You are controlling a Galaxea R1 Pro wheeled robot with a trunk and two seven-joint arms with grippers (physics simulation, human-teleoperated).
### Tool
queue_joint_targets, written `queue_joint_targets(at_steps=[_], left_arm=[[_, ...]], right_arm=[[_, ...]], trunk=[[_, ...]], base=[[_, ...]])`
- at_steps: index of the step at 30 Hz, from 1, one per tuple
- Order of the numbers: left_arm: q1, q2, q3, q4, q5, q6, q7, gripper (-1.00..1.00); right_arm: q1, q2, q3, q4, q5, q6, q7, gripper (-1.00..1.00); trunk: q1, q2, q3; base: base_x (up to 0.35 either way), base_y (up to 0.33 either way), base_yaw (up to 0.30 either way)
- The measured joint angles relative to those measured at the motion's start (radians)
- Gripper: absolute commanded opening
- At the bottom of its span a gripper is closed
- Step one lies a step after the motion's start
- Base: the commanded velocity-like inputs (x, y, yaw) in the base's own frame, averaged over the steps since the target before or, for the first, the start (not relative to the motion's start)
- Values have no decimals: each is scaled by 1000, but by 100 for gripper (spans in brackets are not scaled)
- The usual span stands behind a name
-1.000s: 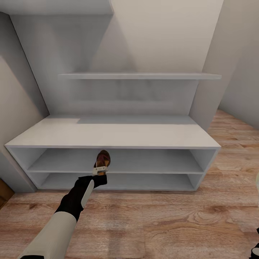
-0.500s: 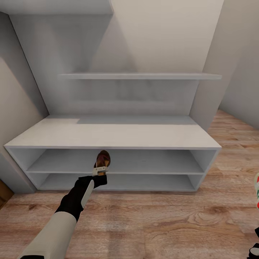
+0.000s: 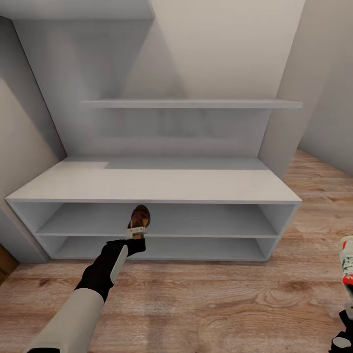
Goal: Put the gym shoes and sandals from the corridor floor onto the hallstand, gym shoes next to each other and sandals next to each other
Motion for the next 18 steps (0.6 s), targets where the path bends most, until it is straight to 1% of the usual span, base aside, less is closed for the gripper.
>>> queue_joint_targets(at_steps=[8,9,12,15,18], left_arm=[[0,0,0,1,0,1,-1,-100],[0,0,0,0,0,1,-1,-100],[0,0,0,0,0,2,-1,-100],[0,0,-1,0,0,2,-1,-100],[0,0,-1,-2,0,3,-1,-100]], right_arm=[[0,23,-1,1,1,1,-2,-100],[0,29,0,1,1,1,-1,-100],[0,39,-2,2,1,0,-1,-100],[0,41,-2,2,1,0,-1,-100],[0,43,-2,2,1,0,-1,-100]], trunk=[[0,0,0],[0,0,0],[0,0,0],[0,0,0],[0,0,0]], base=[[0,0,0],[6,0,0],[87,0,0],[155,0,0],[65,0,0]])
